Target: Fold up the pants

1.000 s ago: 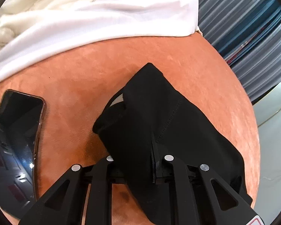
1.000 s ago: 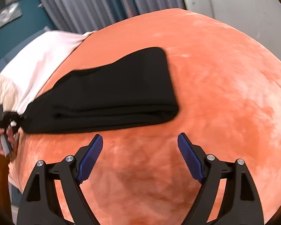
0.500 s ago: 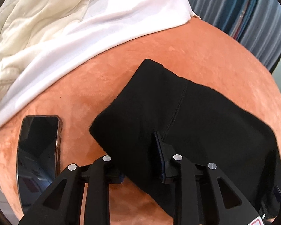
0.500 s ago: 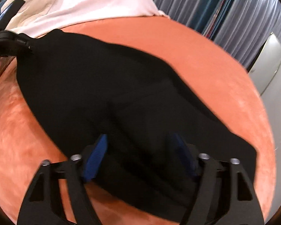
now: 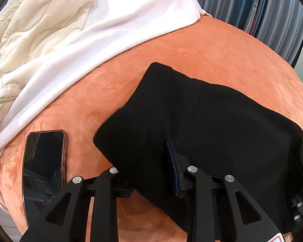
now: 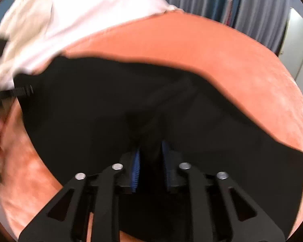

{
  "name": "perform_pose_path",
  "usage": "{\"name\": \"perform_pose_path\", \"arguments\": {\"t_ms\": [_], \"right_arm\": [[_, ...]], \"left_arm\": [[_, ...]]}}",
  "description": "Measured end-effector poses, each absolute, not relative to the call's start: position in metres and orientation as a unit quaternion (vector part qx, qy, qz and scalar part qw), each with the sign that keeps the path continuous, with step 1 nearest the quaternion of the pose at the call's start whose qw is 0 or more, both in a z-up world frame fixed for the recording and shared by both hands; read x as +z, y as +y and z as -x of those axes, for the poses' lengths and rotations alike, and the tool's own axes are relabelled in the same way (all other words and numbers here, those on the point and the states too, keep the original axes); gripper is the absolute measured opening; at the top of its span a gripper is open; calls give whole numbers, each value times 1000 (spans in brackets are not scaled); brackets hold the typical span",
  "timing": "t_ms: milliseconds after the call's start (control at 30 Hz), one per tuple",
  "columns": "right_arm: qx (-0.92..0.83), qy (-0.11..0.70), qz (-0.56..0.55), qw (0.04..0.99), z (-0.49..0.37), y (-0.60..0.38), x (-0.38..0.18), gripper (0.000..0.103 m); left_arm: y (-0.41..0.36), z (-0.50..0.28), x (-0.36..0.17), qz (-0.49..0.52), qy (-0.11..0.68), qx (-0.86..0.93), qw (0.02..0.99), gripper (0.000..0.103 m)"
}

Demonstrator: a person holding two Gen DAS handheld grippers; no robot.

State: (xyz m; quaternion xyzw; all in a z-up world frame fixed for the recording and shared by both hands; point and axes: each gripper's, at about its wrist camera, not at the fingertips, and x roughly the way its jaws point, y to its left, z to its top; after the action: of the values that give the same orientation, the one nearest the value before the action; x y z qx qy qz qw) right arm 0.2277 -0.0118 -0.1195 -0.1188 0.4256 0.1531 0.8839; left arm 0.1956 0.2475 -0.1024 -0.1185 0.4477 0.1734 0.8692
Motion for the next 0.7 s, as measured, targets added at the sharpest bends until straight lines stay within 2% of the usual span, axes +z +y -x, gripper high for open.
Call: {"name": "perform_pose_path", "arguments": {"t_ms": [100, 167, 233, 267, 333, 500, 700], "right_arm": [[161, 411, 108, 891, -212, -16, -113, 48], [177, 401, 58, 897, -197, -36, -99, 50], [160, 383, 36, 909, -174, -62, -86, 62], [147, 377, 24, 914, -162, -78, -82, 64], [122, 374, 4, 920, -141, -112, -79, 66], [20, 382, -20, 924, -85, -215, -88, 66], [-47, 395, -89, 913, -43, -304, -106, 66]], "left_arm": [[244, -197, -103, 114, 448, 175, 869, 28], [244, -200, -103, 113, 449, 176, 869, 28], [242, -202, -102, 107, 450, 170, 870, 22], [241, -203, -101, 104, 449, 171, 871, 20], [236, -205, -98, 97, 447, 172, 872, 13], [197, -194, -49, 98, 400, 148, 899, 12], [48, -161, 27, 42, 334, 19, 941, 12]]}}
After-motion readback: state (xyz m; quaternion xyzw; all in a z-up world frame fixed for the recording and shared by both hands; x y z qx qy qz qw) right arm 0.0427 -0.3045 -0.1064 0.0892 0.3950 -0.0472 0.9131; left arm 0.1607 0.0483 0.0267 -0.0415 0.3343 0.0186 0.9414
